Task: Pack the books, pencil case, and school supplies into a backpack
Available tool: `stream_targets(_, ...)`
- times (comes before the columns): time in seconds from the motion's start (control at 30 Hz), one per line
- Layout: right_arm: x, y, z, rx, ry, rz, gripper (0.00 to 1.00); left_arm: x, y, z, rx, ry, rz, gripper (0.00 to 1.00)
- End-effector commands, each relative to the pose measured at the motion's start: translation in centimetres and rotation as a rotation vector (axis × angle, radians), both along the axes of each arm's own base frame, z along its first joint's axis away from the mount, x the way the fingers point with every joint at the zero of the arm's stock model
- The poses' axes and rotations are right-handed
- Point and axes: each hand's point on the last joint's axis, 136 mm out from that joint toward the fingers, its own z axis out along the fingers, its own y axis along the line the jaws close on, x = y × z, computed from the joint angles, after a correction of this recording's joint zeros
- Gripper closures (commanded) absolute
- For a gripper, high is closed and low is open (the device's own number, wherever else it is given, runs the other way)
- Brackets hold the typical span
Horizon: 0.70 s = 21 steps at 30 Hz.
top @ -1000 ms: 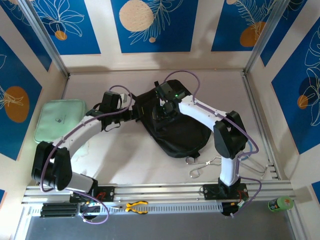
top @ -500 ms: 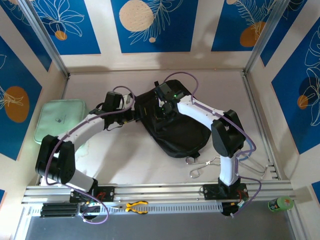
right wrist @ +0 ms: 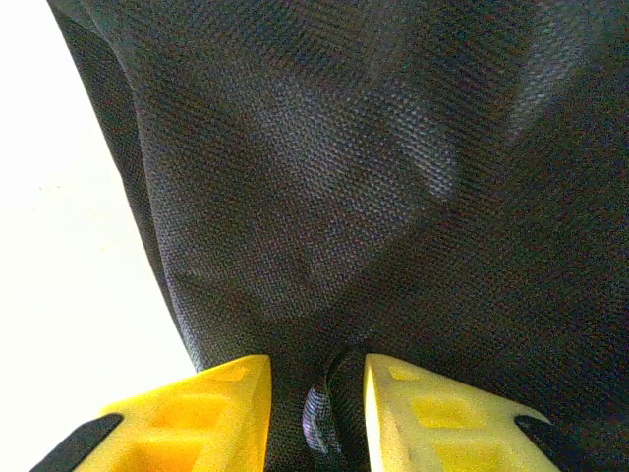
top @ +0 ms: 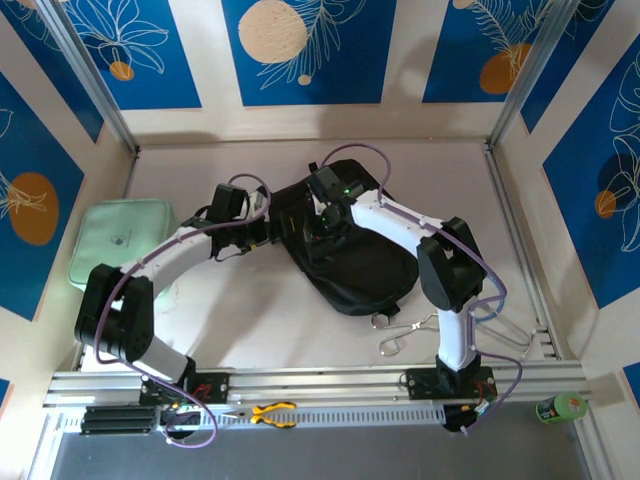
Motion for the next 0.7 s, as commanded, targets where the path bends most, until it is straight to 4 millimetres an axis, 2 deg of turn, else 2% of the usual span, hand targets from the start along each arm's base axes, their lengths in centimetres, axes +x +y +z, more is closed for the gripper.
stream_targets(0.0,-0.7,0.5,-0.7,-0.018,0.036,0.054,0.67,0.8,-0.2,1.2,-0.025,-0.022,-0.002,0.06)
stream_targets(0.17,-0.5,0.4,-1.2,-0.049,0.029,0.055,0.71,0.8,-0.2,1.2,-0.024,-0.021,-0.004,0.06)
stream_targets(0.33,0.1,0.3,-0.6,-0.049,0.0,0.03,0.99,0.7,-0.3,1.0,-0.026,-0.013,-0.004,0.06)
stream_targets(0.53,0.4,-0.2,2.3,-0.007,-0.09,-0.01,1.0,0.6,-1.1,1.1,-0.086,0.007,-0.007,0.1)
stream_targets(0.67,-0.1,-0.9,3.9,0.027,-0.136,-0.034,1.0,0.6,-2.7,1.4,-0.199,0.037,-0.019,0.16)
